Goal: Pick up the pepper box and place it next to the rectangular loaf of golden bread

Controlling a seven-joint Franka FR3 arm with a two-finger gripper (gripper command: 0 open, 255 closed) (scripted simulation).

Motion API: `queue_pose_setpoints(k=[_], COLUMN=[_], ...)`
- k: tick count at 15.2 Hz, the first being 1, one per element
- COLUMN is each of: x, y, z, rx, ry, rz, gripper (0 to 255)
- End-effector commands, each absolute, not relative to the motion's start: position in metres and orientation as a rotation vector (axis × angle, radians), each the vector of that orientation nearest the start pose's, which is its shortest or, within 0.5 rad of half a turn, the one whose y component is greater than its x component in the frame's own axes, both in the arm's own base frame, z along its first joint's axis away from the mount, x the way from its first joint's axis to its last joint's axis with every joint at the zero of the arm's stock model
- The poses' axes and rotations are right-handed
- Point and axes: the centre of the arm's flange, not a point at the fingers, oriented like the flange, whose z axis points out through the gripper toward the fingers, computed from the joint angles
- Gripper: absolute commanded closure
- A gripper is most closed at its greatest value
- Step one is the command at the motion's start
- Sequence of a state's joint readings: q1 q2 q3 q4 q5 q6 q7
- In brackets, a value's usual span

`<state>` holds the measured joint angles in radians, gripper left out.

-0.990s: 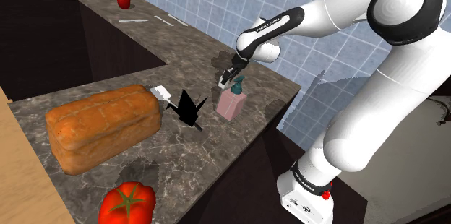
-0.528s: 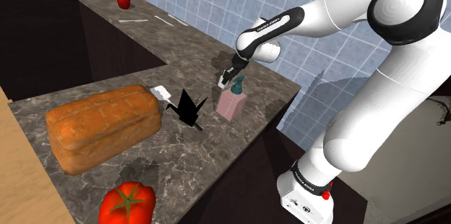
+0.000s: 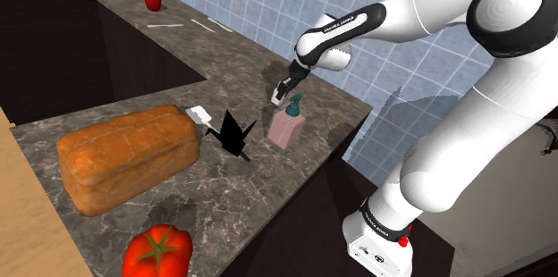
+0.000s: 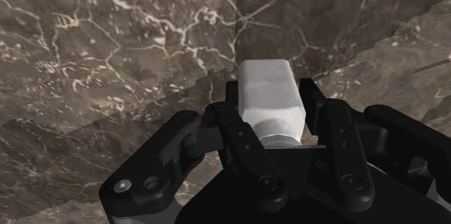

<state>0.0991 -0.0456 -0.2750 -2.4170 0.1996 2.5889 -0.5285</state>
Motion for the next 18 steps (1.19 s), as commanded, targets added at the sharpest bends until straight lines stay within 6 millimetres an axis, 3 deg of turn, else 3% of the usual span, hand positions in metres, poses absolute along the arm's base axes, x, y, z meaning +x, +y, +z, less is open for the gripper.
queue_pose_setpoints(k=[1,18], x=[0.495,0.495], y=[-0.092,-0.092], z=[0.359,0.449], rx=[-3.051,-3.051], ry=[-0.295,-0.295], rz=[-0.38,-0.38], gripper=[255,255])
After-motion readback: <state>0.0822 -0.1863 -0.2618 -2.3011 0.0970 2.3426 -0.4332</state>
